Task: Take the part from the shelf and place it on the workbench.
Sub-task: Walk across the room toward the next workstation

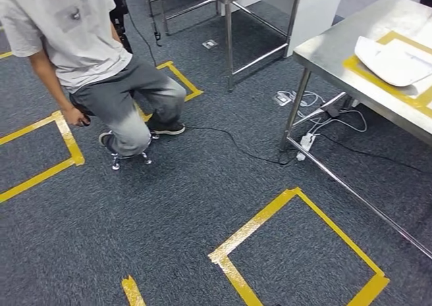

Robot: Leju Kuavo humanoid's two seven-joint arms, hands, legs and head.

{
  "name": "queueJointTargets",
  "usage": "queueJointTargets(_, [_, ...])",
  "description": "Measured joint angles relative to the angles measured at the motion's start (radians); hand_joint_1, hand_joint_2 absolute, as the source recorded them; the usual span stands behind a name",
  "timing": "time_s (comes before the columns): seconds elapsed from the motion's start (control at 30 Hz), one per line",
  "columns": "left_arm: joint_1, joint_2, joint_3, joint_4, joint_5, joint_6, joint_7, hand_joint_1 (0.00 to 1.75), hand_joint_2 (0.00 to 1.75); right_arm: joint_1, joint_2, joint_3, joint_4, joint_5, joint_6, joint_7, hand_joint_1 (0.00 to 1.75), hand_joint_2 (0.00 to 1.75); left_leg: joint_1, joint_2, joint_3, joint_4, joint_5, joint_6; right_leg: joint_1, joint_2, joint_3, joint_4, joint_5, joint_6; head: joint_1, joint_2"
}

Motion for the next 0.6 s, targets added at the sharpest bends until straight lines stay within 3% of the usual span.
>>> queueJointTargets(0.03, [0.001, 0.0, 0.0, 0.0, 0.0, 0.0, 0.0, 0.0, 0.0, 0.001, 0.0, 0.0, 0.0, 0.0, 0.0, 0.0, 0.0, 0.0, 0.004, 0.003, -0.014, 0.034, -0.007, -0.004, 0.0, -0.016, 0.001, 0.0, -0.002, 0.0, 0.0, 0.0])
queueJointTargets(0.07, [0.002, 0.0, 0.0, 0.0, 0.0, 0.0, 0.0, 0.0, 0.0, 0.0, 0.0, 0.0, 0.0, 0.0, 0.0, 0.0, 0.0, 0.0, 0.007, 0.005, -0.009, 0.03, 0.005, -0.006, 0.0, -0.03, 0.002, 0.0, -0.003, 0.001, 0.0, 0.0])
queueJointTargets(0.1, [0.004, 0.0, 0.0, 0.0, 0.0, 0.0, 0.0, 0.0, 0.0, 0.0, 0.0, 0.0, 0.0, 0.0, 0.0, 0.0, 0.0, 0.0, 0.009, 0.011, 0.015, -0.013, 0.033, -0.006, 0.0, -0.043, 0.005, 0.0, -0.006, 0.002, 0.0, 0.0])
queueJointTargets(0.17, [0.004, 0.001, 0.0, 0.0, 0.0, 0.0, 0.0, 0.0, 0.0, -0.001, 0.0, 0.0, 0.0, 0.0, 0.0, 0.0, 0.0, 0.0, 0.005, 0.047, 0.091, -0.153, 0.091, -0.002, 0.002, -0.066, 0.011, 0.001, -0.012, 0.01, 0.0, 0.0])
queueJointTargets(0.23, [0.0, 0.001, -0.001, 0.0, 0.0, 0.0, 0.0, 0.0, 0.0, -0.002, 0.0, 0.0, 0.0, 0.0, 0.0, 0.0, 0.0, 0.0, -0.003, 0.077, 0.135, -0.237, 0.106, 0.009, 0.006, -0.087, 0.012, 0.001, -0.02, 0.022, 0.001, 0.0])
queueJointTargets(0.27, [0.0, 0.001, -0.001, 0.0, 0.0, 0.0, 0.0, 0.0, 0.0, -0.004, 0.0, 0.0, 0.0, 0.0, 0.0, 0.0, 0.0, 0.0, -0.008, 0.078, 0.137, -0.244, 0.1, 0.015, 0.007, -0.096, 0.014, 0.0, -0.023, 0.028, 0.002, 0.0])
queueJointTargets(0.33, [0.005, 0.001, -0.001, 0.0, 0.0, 0.0, 0.0, 0.0, 0.0, -0.009, 0.0, 0.0, 0.0, 0.0, 0.0, 0.0, 0.0, 0.0, -0.008, 0.059, 0.136, -0.25, 0.102, 0.029, 0.004, -0.105, 0.022, -0.001, -0.029, 0.038, 0.003, 0.0])
queueJointTargets(0.4, [0.007, 0.001, -0.001, 0.0, 0.0, 0.0, 0.0, 0.0, 0.0, -0.011, 0.0, 0.0, 0.0, 0.0, 0.001, 0.0, 0.0, 0.0, -0.005, 0.041, 0.139, -0.258, 0.109, 0.042, 0.0, -0.059, 0.007, 0.038, -0.058, 0.045, 0.007, 0.0])
queueJointTargets(0.47, [0.004, 0.0, -0.002, 0.0, 0.0, 0.0, 0.0, 0.0, 0.0, -0.01, 0.0, 0.0, 0.0, 0.0, 0.001, 0.0, 0.0, 0.0, -0.004, 0.02, 0.139, -0.261, 0.112, 0.052, -0.001, 0.0, -0.057, 0.165, -0.12, 0.047, 0.013, 0.0])
queueJointTargets(0.5, [0.003, 0.0, -0.002, 0.0, 0.0, 0.0, 0.0, 0.0, 0.0, -0.009, 0.0, 0.0, 0.0, 0.0, 0.001, 0.0, 0.0, 0.0, -0.005, 0.007, 0.139, -0.261, 0.112, 0.054, -0.001, 0.011, -0.097, 0.24, -0.145, 0.047, 0.014, 0.0])
queueJointTargets(0.53, [0.002, 0.0, -0.002, 0.0, 0.0, 0.0, 0.0, 0.0, 0.0, -0.007, 0.0, 0.0, 0.0, 0.0, 0.002, 0.0, 0.0, 0.0, -0.006, -0.007, 0.139, -0.261, 0.111, 0.055, -0.001, 0.014, -0.129, 0.292, -0.154, 0.047, 0.014, 0.0])
queueJointTargets(0.57, [0.003, 0.0, -0.002, 0.0, 0.0, 0.0, 0.0, 0.0, 0.0, -0.006, 0.0, 0.0, 0.0, 0.0, 0.002, 0.0, 0.0, 0.0, -0.006, -0.021, 0.14, -0.26, 0.111, 0.056, -0.001, 0.015, -0.146, 0.309, -0.143, 0.047, 0.014, 0.0])
queueJointTargets(0.6, [0.003, 0.0, -0.003, 0.0, -0.001, 0.0, 0.0, 0.0, 0.0, -0.005, 0.0, 0.0, 0.0, 0.0, 0.003, 0.001, 0.0, 0.0, -0.006, -0.036, 0.142, -0.259, 0.11, 0.055, -0.001, 0.018, -0.142, 0.279, -0.109, 0.046, 0.014, 0.0])
